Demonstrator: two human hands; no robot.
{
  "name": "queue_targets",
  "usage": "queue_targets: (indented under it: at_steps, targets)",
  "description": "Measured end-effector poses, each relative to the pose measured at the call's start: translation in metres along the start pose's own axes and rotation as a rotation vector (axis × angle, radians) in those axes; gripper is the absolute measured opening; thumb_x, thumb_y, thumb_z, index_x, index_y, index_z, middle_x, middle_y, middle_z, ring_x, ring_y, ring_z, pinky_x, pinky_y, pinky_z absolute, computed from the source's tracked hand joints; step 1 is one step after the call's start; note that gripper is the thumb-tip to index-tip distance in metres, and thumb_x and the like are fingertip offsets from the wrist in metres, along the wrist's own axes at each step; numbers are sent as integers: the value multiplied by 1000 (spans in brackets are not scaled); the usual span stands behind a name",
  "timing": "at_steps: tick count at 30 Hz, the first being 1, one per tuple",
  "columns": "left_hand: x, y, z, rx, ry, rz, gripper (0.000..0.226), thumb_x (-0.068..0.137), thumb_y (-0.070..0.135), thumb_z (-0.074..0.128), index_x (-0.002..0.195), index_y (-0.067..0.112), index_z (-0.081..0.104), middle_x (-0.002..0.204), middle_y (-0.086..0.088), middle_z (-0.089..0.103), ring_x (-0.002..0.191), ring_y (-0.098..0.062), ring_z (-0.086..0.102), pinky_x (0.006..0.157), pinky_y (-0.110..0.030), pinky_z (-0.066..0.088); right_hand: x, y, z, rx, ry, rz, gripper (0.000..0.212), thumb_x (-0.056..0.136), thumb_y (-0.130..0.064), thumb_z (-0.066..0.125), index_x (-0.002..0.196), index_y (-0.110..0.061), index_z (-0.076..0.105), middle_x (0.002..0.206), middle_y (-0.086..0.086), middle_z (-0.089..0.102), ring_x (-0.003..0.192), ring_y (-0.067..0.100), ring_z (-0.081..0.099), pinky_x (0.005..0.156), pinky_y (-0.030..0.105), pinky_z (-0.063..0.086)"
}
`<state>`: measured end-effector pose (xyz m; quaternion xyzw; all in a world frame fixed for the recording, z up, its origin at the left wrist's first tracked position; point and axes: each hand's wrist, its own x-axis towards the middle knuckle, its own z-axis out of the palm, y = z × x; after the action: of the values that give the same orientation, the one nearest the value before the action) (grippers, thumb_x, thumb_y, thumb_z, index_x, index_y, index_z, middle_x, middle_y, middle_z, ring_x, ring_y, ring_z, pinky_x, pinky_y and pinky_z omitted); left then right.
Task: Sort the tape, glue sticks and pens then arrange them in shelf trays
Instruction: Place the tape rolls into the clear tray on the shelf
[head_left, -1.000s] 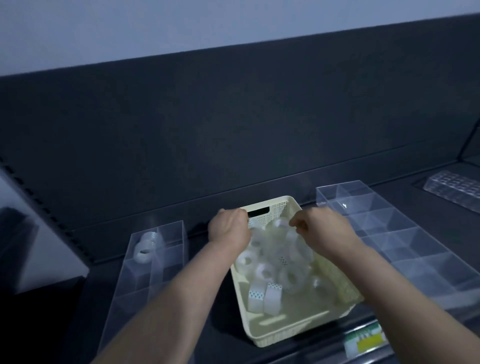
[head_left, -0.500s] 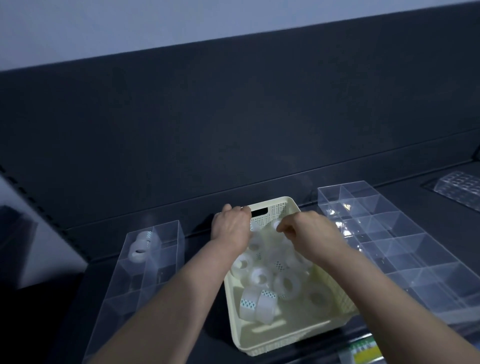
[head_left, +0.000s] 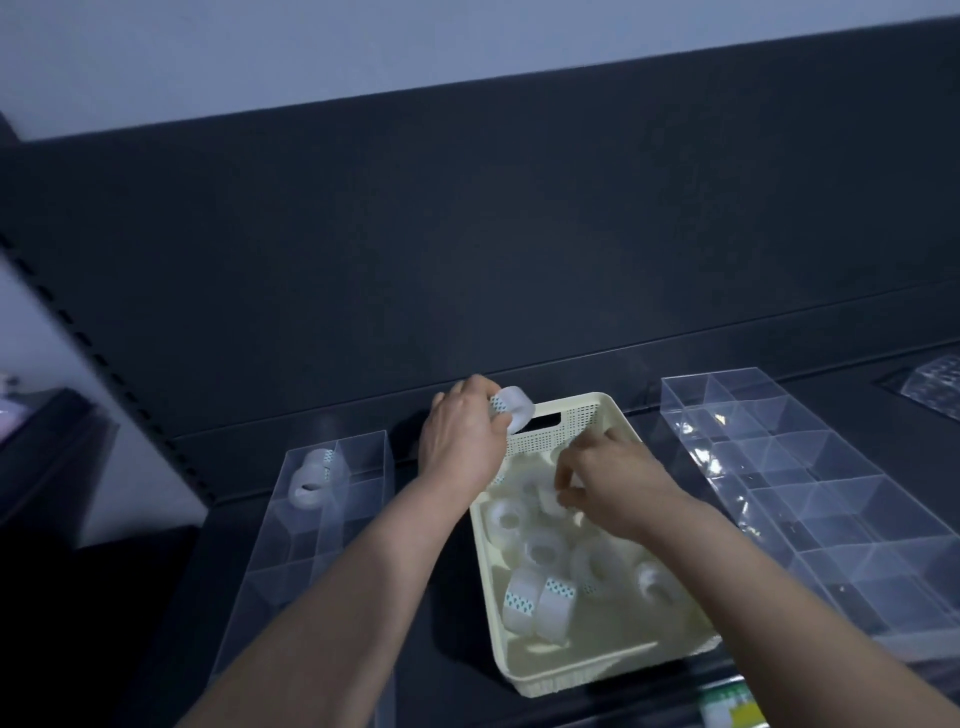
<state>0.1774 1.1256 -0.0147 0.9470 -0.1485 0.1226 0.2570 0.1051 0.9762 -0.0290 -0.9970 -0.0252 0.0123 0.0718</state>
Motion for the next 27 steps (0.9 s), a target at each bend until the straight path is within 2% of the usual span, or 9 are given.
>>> queue_targets:
  at_steps: [4, 8, 11, 13, 17, 23, 27]
  targets:
    - [-4, -18, -18, -93, -2, -93, 23, 88, 24, 59, 111, 21, 55, 101, -1, 67, 96, -25, 60, 79, -38, 49, 7, -22, -8, 212, 30, 9, 14, 92, -30, 54, 103, -23, 57, 113, 0, 59, 105, 22, 55, 81, 31, 41]
    - [-11, -53, -40, -101, 46, -163, 20, 88, 18, 57, 108, 21, 57, 102, -1, 65, 94, -24, 60, 80, -40, 50, 14, -61, -16, 266, 91, -80, 12, 88, -31, 59, 99, -30, 61, 111, -6, 53, 100, 17, 57, 72, 24, 34]
    - [-13, -90, -62, -45, 129, -216, 22, 90, 16, 57, 111, 21, 59, 109, -3, 56, 98, -22, 56, 81, -38, 48, 25, -87, -23, 269, 169, -112, 26, 90, -32, 57, 116, -30, 57, 117, -4, 50, 105, 18, 55, 75, 25, 33]
    - [-12, -114, -73, 29, 142, -258, 25, 90, 18, 57, 114, 22, 60, 112, -4, 54, 102, -23, 52, 80, -35, 47, 35, -103, -25, 305, 192, -141, 29, 92, -32, 55, 120, -26, 56, 117, -2, 52, 108, 19, 54, 78, 26, 35]
    - [-5, -147, -73, 104, 53, -272, 26, 90, 20, 57, 116, 24, 62, 113, -3, 58, 108, -23, 49, 86, -35, 46, 53, -128, -12, 411, 157, -128, 23, 94, -34, 53, 108, -20, 63, 108, 1, 59, 104, 19, 55, 82, 30, 41]
    - [9, -163, -45, 223, -66, -166, 22, 92, 26, 55, 113, 29, 63, 107, 4, 61, 102, -19, 46, 82, -33, 44, 63, -130, 5, 392, 158, -36, 15, 96, -35, 46, 101, -27, 57, 107, -4, 63, 103, 18, 55, 74, 31, 41]
    - [13, -169, -33, 283, -121, -109, 24, 92, 24, 55, 113, 31, 63, 107, 6, 65, 105, -19, 46, 84, -31, 40, 68, -128, 4, 398, 136, -4, 13, 97, -34, 45, 98, -26, 55, 101, -2, 64, 97, 20, 56, 76, 33, 44]
